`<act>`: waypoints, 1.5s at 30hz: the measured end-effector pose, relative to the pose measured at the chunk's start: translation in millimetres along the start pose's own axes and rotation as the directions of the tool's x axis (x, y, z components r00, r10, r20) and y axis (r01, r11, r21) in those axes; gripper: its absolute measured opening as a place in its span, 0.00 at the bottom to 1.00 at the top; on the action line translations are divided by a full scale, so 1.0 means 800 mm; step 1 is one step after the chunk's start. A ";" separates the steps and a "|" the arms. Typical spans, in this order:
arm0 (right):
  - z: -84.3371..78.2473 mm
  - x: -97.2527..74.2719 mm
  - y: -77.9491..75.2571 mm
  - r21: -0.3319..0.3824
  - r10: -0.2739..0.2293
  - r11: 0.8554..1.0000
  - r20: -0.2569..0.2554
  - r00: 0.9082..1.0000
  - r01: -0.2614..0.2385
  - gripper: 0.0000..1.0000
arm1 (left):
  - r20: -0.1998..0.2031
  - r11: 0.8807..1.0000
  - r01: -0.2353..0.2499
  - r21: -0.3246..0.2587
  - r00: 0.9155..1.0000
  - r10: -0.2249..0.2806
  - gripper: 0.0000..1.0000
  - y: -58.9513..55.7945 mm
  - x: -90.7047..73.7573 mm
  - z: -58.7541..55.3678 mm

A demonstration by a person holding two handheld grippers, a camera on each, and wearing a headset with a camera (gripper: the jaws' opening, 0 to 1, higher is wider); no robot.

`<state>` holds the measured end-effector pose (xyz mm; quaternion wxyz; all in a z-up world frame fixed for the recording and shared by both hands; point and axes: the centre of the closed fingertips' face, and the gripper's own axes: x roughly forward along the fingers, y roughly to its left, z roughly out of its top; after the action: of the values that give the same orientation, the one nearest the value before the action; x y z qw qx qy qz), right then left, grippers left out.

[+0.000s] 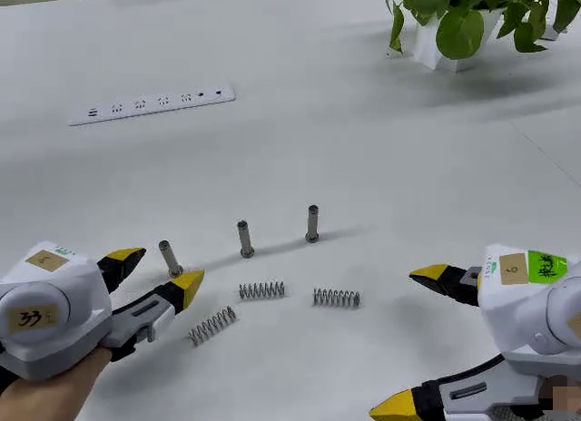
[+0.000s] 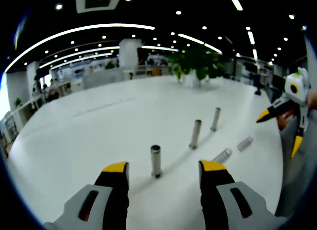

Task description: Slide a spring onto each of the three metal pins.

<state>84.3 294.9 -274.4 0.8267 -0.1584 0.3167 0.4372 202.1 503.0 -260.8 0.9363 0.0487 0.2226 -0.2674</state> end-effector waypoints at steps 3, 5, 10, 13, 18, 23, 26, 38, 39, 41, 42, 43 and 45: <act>0.001 0.000 -0.001 0.000 -0.003 1.000 0.004 1.000 0.003 0.94 | 0.003 1.000 0.020 -0.008 1.000 -0.020 0.66 -0.003 -0.002 0.000; 0.002 -0.001 -0.002 0.000 -0.008 1.000 0.007 1.000 0.008 0.95 | 0.006 0.999 0.033 -0.015 0.999 -0.033 0.74 -0.004 -0.003 0.000; 0.005 -0.003 -0.011 0.006 -0.038 0.999 0.021 0.999 0.038 0.97 | 0.006 0.996 0.082 -0.040 0.997 -0.082 0.93 -0.011 -0.008 -0.001; 0.007 -0.004 -0.015 0.016 -0.047 0.999 0.028 0.999 0.046 0.98 | -0.018 0.995 0.098 -0.029 0.995 -0.099 1.00 -0.012 -0.011 -0.005; 0.010 -0.006 -0.017 0.015 -0.059 0.998 0.036 0.998 0.059 0.98 | -0.029 0.993 0.114 -0.024 0.993 -0.114 1.00 -0.009 -0.020 -0.004; 0.021 -0.013 -0.025 0.044 -0.075 0.996 0.075 0.994 0.072 0.98 | -0.021 0.990 0.138 -0.019 0.990 -0.138 1.00 -0.011 -0.031 0.001; 0.022 -0.016 -0.033 0.046 -0.087 0.995 0.074 0.993 0.084 0.98 | -0.025 0.989 0.146 -0.005 0.989 -0.146 1.00 -0.013 -0.037 0.001; 0.022 -0.027 -0.052 0.002 -0.096 0.995 0.050 0.994 0.096 0.99 | -0.057 0.981 0.194 -0.004 0.979 -0.194 0.91 -0.029 -0.057 -0.015; 0.020 -0.027 -0.053 -0.001 -0.097 0.995 0.045 0.994 0.098 0.99 | -0.058 0.980 0.199 -0.002 0.978 -0.198 0.90 -0.031 -0.058 -0.017; 0.019 -0.029 -0.055 -0.001 -0.101 0.995 0.041 0.994 0.101 0.98 | -0.071 0.978 0.211 0.000 0.975 -0.210 0.88 -0.036 -0.060 -0.022; 0.018 -0.030 -0.056 0.001 -0.101 0.995 0.040 0.994 0.101 0.98 | -0.074 0.976 0.217 0.002 0.973 -0.216 0.86 -0.038 -0.061 -0.023; 0.017 -0.031 -0.057 0.001 -0.103 0.995 0.039 0.994 0.103 0.98 | -0.081 0.975 0.223 0.012 0.972 -0.221 0.85 -0.041 -0.062 -0.026; 0.016 -0.032 -0.058 0.000 -0.103 0.995 0.035 0.994 0.103 0.98 | -0.078 0.973 0.229 0.027 0.971 -0.227 0.77 -0.045 -0.064 -0.027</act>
<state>116.7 259.2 -248.8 0.8534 -0.1679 0.2933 0.3968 135.9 501.1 -256.7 0.8894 0.0497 0.2565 -0.3751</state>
